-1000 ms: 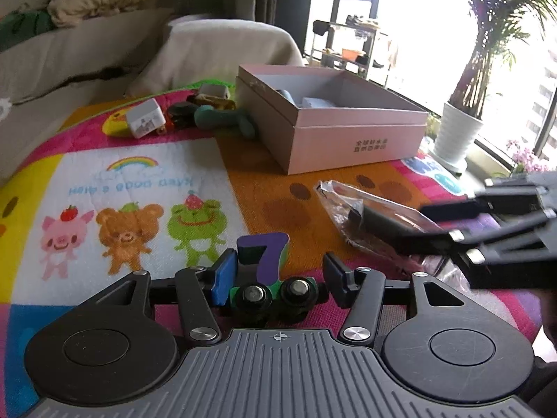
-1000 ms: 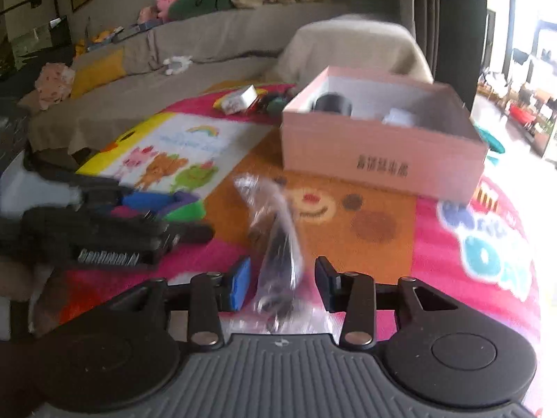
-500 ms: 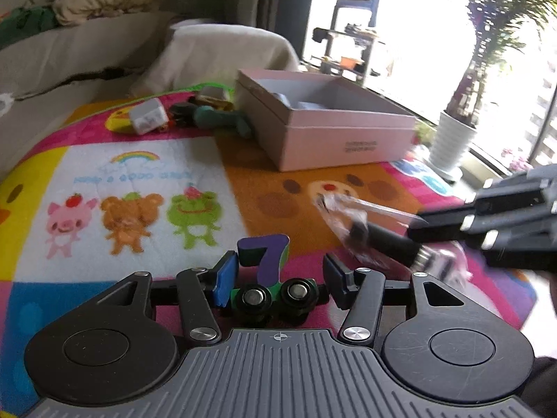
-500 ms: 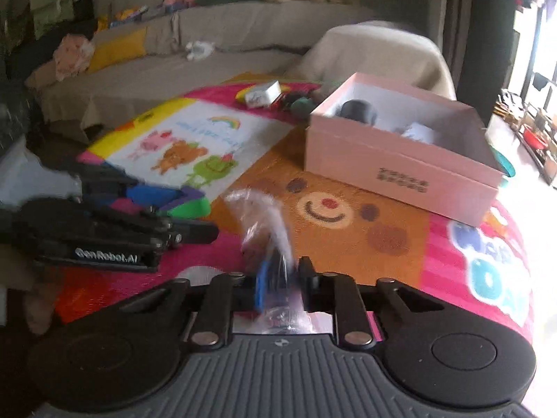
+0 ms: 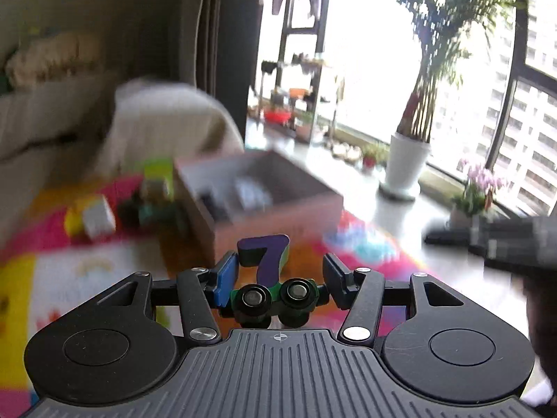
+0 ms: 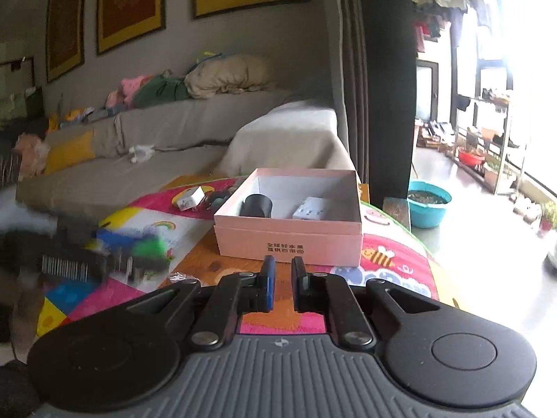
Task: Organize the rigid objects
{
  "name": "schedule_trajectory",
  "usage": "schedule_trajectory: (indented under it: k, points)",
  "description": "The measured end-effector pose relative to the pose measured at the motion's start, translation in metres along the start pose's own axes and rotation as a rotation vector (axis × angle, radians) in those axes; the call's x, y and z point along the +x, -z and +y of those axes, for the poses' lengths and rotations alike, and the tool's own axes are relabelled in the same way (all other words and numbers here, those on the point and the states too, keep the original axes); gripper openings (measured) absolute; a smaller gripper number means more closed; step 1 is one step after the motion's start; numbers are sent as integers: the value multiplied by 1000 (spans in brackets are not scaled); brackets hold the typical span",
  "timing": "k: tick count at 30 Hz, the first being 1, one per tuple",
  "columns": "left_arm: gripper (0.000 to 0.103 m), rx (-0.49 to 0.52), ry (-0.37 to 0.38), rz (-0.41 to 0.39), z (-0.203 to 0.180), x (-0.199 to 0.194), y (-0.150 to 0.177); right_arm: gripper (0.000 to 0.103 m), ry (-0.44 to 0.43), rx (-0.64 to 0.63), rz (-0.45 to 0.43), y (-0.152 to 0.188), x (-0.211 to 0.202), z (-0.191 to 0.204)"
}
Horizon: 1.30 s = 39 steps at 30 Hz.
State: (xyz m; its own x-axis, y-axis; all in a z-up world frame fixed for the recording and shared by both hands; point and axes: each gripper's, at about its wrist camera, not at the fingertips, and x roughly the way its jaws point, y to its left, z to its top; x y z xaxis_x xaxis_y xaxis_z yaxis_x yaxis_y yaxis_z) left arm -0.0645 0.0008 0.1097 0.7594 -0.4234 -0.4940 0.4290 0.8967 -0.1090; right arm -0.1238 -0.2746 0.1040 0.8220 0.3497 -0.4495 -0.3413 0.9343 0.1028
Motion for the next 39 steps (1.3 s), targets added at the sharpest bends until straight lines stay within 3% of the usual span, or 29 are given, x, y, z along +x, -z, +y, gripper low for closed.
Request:
schedule_trajectory:
  k: [4,9,10,12,14,22,25,26,27,29,35,39]
  points:
    - [59,-18,-17,-71,3,-5,-27,10,-27,23,4,8,-1,-6]
    - [59,-67,-27,-66,14,-7,-13,16,-113,-9,77,20,15,7]
    - [59,-83,-30,-49,18,-6,-5,21,-127,-19,92,20,20,11]
    - [59,-112,-44,-15,27,-4,9,56,-150,-31,118,21,30,20]
    - [59,-148,-56,18,38,-1,26,66,-169,-40,136,23,39,28]
    - [59,-264,-48,114,69,9,78,65,-197,-122,277,29,103,63]
    - [59,-282,-49,132,75,10,85,54,-159,-172,302,39,123,74]
    - [59,-279,-50,136,76,10,86,42,-149,-193,296,40,121,77]
    - [59,-274,-50,139,75,10,87,21,-153,-214,300,39,119,79]
    - [59,-263,-45,148,71,10,89,19,-170,-219,305,35,108,79]
    - [59,-215,24,151,49,18,75,18,-124,-160,165,7,48,48]
    - [59,-129,47,91,32,30,34,18,-67,-75,63,-7,16,14]
